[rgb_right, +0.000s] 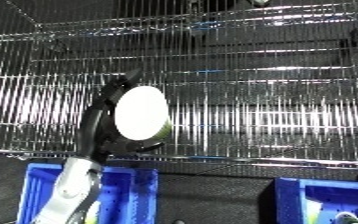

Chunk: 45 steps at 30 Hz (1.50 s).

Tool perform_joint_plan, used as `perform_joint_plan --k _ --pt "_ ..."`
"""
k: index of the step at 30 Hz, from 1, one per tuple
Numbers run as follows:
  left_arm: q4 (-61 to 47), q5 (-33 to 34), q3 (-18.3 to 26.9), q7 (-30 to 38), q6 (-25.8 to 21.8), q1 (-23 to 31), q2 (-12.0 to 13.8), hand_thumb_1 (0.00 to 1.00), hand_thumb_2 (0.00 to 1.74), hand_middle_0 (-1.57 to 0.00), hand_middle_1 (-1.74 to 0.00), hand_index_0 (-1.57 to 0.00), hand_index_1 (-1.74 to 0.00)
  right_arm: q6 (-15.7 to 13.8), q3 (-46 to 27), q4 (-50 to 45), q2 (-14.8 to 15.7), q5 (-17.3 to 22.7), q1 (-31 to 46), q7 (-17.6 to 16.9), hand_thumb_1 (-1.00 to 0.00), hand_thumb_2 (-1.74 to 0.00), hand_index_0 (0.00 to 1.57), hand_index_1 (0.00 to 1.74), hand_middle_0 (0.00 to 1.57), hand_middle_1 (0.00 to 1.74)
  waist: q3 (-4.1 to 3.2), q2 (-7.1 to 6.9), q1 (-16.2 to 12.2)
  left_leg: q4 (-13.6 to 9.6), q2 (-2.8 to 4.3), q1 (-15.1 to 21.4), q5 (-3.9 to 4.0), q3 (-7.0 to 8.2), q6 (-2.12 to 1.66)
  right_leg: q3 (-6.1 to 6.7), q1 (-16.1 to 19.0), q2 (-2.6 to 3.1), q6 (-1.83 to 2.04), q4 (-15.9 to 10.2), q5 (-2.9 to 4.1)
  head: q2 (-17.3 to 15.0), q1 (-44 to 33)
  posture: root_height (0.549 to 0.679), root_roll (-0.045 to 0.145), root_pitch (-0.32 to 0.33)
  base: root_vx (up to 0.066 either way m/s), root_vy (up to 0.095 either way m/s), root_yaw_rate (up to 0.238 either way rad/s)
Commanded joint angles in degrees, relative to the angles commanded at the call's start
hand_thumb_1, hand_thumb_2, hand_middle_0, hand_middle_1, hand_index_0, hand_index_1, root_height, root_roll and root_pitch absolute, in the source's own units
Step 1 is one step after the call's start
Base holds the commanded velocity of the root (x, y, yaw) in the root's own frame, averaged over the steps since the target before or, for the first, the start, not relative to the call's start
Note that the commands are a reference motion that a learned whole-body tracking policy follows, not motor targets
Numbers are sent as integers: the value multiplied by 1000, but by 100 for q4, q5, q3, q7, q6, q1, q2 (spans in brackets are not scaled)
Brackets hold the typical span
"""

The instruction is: Pick up the object and place it into the box

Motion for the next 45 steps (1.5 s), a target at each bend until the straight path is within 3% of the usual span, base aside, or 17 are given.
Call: perform_joint_plan --k 6,8,19,25,31,39,45 --pt "86 22 -23 -34 -6 -78 -30 850 1479 -1334 -1479 -1334 -1479 -54 24 -17 29 11 -13 -10 0 0 0 0 0 0 0 17 -26 -15 -9 11 -4 7 -12 11 3 -13 6 -28 4 18 -8 640 -1 114 -6 2 3" --pt "99 39 -25 -21 6 -77 -39 950 1653 -1492 -1653 -1492 -1653 -63 24 -20 42 11 -3 -19 0 0 0 0 0 0 0 29 -22 -14 -14 21 -9 -1 -14 12 6 -22 7 -16 -4 171 -10 640 -1 113 9 -3 32" --pt "-160 -98 82 117 -150 267 84 950 1653 -1492 -1653 -1492 -1653 -116 -39 -27 -8 44 116 -36 0 0 0 0 0 0 0 187 81 -128 -115 102 36 -49 -11 -30 52 -89 6 -70 -1 499 198 642 8 113 -12 0 49" --pt "-706 -351 399 297 -497 889 207 950 1653 -1492 -1653 -1492 -1653 -199 -246 1 -77 91 290 -109 0 0 0 0 0 0 0 399 263 -267 -241 150 113 -131 -23 -93 70 -187 -12 -93 -19 625 602 643 19 114 -30 -3 171" --pt "-1484 -335 893 526 -759 1887 347 950 1653 -1492 -1653 -1492 -1653 -411 -521 11 -181 218 608 -159 0 0 0 0 0 0 0 623 540 -339 -369 149 167 -232 -27 -244 92 -313 -31 -64 -53 702 1154 644 29 116 -30 -31 219" --pt "-2107 -274 1670 905 -836 3303 510 950 1653 -1492 -1653 -1492 -1653 -547 -898 15 -381 399 1013 -129 0 0 0 0 0 0 0 894 875 -368 -527 130 222 -397 -31 -433 144 -402 -87 26 -172 632 1524 644 38 120 -21 -28 208" --pt "-1665 -396 1950 933 -872 3900 399 950 1653 -1492 -1653 -1492 -1653 -579 -1046 165 -418 489 1141 -27 0 0 0 0 0 0 0 958 1019 -405 -584 168 279 -477 -37 -529 244 -429 -157 73 -282 574 1144 644 41 114 3 -27 124"
